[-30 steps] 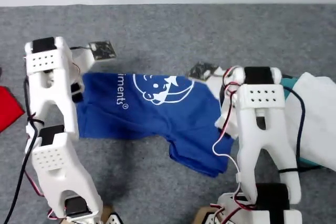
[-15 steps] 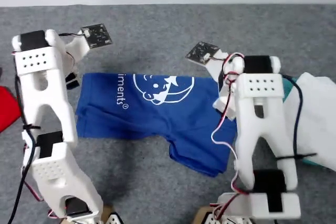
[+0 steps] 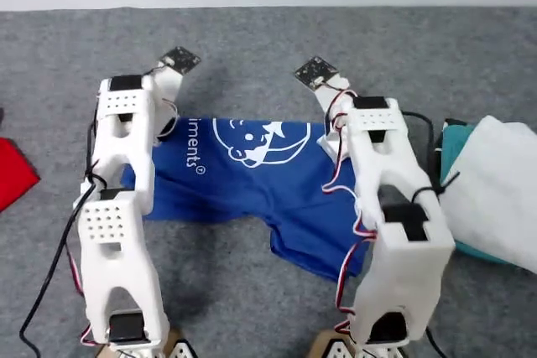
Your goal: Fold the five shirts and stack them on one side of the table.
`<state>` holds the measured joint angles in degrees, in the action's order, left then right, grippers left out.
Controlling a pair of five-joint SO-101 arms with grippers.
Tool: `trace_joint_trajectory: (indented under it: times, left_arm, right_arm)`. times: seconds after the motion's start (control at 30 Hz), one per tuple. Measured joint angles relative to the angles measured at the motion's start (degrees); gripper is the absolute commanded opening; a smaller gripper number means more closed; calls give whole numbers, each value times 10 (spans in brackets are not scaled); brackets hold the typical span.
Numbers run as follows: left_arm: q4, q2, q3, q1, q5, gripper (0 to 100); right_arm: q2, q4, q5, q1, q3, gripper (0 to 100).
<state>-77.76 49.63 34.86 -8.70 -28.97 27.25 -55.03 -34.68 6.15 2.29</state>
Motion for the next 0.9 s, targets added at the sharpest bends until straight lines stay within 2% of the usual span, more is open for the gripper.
trace_joint_trajectory:
  times: [0.23,0.47,0.6,0.73,0.9]
  left_arm:
    - [-42,50,79,-14,-2,5]
    - [-183,58,222,-29,-18,5]
    - [-208,34,272,-18,-20,6]
    - [-210,-16,210,6,-20,6]
    - [-210,-84,34,25,-27,6]
  right_arm:
    - [109,-49,0,-23,159,9]
    - [124,-200,3,-18,336,9]
    - [124,-298,3,18,430,9]
    - [124,-385,2,38,526,9]
    - [124,-455,2,33,628,9]
